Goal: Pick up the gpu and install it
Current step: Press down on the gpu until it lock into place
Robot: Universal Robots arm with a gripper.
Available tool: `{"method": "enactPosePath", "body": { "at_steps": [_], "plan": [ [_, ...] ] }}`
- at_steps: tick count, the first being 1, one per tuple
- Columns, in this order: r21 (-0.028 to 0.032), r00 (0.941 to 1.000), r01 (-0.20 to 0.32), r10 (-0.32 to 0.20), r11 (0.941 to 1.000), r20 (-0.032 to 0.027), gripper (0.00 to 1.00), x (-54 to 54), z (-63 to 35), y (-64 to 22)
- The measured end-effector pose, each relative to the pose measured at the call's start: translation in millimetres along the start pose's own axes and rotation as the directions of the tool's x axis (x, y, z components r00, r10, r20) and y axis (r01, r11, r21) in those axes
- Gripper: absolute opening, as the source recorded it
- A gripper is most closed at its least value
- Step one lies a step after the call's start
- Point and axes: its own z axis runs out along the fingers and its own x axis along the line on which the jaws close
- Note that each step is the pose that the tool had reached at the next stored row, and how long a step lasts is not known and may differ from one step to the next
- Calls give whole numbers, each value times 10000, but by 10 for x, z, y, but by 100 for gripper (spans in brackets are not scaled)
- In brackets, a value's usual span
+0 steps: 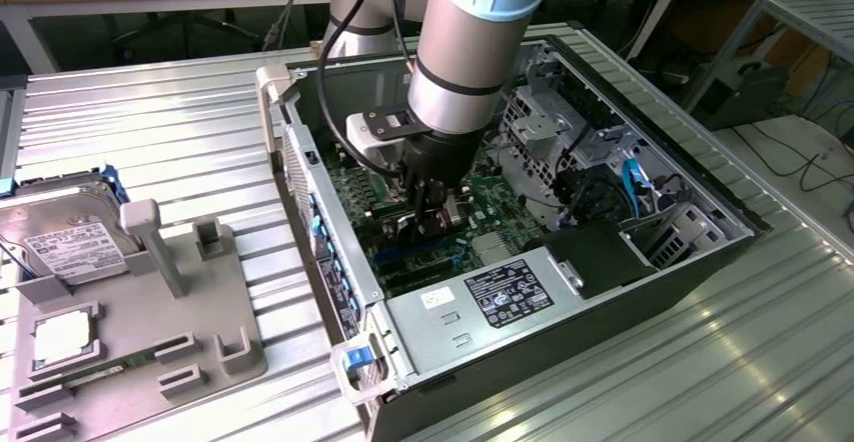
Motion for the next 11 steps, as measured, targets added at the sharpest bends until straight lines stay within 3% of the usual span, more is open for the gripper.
{"method": "enactPosePath", "body": {
  "at_steps": [11],
  "plan": [
    [-1,10000,2,-2,10000,0,27,5,9,-1]
  ]
}}
